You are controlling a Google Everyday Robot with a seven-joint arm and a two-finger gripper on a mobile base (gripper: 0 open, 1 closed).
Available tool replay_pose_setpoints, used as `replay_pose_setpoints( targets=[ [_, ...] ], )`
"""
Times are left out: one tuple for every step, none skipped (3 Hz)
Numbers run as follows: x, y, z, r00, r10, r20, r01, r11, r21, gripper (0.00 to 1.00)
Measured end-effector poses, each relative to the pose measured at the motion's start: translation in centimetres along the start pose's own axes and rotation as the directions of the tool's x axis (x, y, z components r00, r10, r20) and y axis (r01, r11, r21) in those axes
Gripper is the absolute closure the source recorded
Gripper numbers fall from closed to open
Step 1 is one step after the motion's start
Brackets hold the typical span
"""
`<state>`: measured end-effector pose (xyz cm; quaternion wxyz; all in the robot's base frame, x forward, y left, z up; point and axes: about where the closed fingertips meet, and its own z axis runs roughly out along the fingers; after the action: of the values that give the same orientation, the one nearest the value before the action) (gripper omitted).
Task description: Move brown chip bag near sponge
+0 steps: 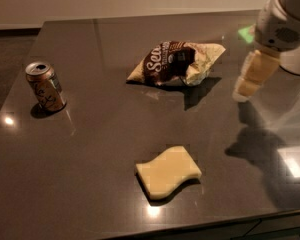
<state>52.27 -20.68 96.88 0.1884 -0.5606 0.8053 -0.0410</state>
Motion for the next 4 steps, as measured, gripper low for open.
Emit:
replay_pose_setpoints(
  targets=[
    [-2.0, -3.5, 2.3, 0.999, 0.036, 0.036, -0.036, 0.9993, 0.007, 0.00],
    [-4.0, -5.6, 4.4, 0.994, 0.076, 0.080, -0.075, 0.9971, -0.013, 0.00],
    [-6.0, -6.5, 6.3, 0.985, 0.116, 0.128, -0.110, 0.9926, -0.052, 0.00],
    [-8.0, -6.9, 7.9, 0.976, 0.139, 0.169, -0.127, 0.9886, -0.080, 0.00]
  ],
)
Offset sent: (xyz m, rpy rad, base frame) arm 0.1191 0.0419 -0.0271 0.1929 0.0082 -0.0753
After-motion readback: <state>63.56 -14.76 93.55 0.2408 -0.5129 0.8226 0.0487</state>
